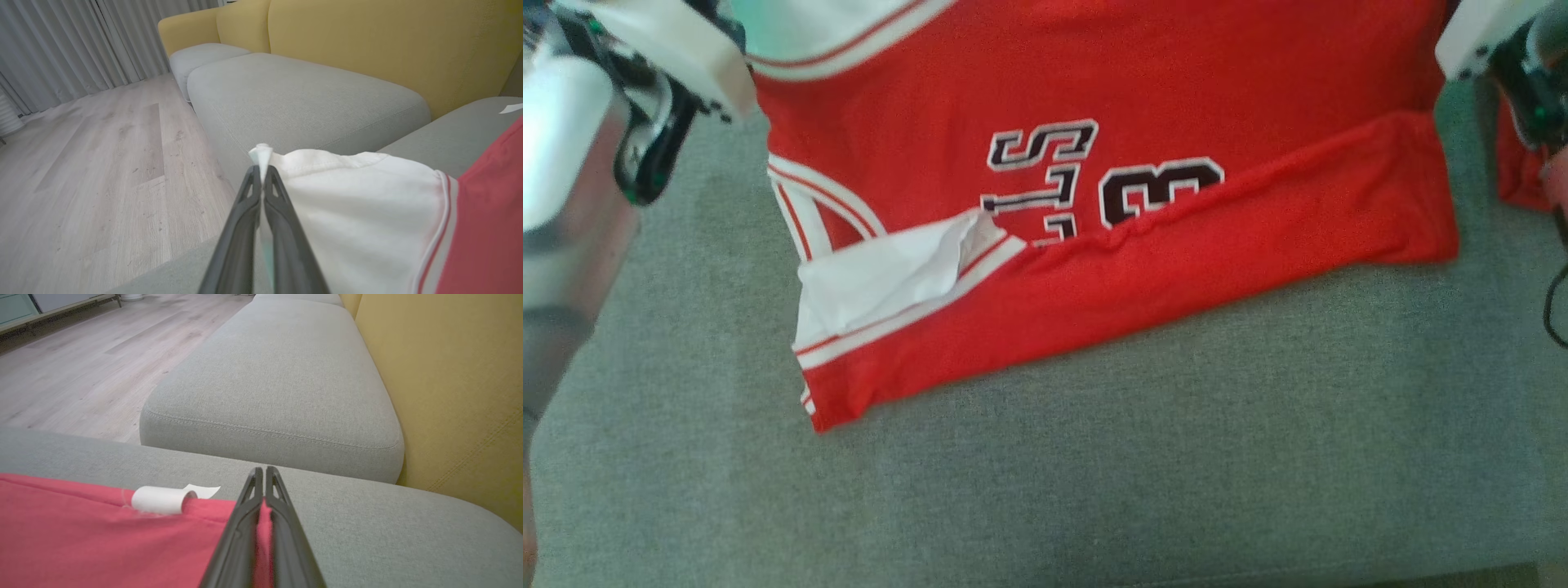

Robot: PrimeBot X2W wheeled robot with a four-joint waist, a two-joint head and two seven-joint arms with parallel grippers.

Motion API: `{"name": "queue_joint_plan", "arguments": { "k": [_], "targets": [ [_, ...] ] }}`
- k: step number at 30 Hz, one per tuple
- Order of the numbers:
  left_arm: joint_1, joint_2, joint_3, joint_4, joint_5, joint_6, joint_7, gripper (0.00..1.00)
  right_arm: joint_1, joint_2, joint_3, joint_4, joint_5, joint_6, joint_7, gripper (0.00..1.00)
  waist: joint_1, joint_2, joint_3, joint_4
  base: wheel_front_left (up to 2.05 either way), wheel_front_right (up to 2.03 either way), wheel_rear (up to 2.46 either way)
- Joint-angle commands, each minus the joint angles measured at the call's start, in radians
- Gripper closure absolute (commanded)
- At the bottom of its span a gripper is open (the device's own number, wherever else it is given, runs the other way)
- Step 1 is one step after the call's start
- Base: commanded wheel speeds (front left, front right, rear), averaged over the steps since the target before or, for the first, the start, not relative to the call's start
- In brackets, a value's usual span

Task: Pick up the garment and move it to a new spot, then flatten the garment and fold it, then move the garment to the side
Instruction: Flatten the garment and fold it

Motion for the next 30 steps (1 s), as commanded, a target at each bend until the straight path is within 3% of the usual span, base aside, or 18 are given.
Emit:
{"name": "queue_joint_plan", "arguments": {
  "k": [1,9,14,18,22,30],
  "targets": [
    [-0.067,0.036,0.048,0.000,0.010,0.002,-0.016,1.00,-0.029,0.008,0.004,-0.017,0.006,-0.001,-0.016,1.00,-0.0001,0.0000,0.006,-0.001,0.00,0.00,0.00],
    [-0.151,-0.013,0.048,0.124,0.047,-0.010,-0.114,1.00,-0.098,0.047,0.019,0.070,0.018,-0.001,-0.079,1.00,-0.0001,0.0000,0.018,0.003,0.00,0.00,0.00],
    [-0.123,-0.031,0.023,0.153,0.049,-0.040,-0.138,1.00,-0.070,0.031,0.044,0.102,0.054,-0.001,-0.101,1.00,-0.0001,0.0000,-0.007,0.015,0.00,0.00,0.00],
    [-0.051,-0.035,0.024,0.128,-0.033,-0.060,-0.125,1.00,-0.014,0.006,0.077,0.097,0.117,-0.001,-0.085,1.00,-0.0001,0.0000,-0.045,0.026,0.00,0.00,0.00],
    [0.039,0.007,-0.028,0.017,-0.116,-0.065,-0.053,1.00,0.054,-0.036,0.106,0.073,0.195,-0.001,-0.058,1.00,-0.0001,0.0000,-0.087,0.038,0.00,0.00,0.00],
    [0.204,0.174,-0.117,-0.281,-0.251,-0.066,0.084,1.00,0.184,-0.142,0.215,-0.016,0.316,-0.001,0.059,1.00,-0.0001,0.0000,-0.154,0.052,0.00,0.00,0.00]
  ]
}}
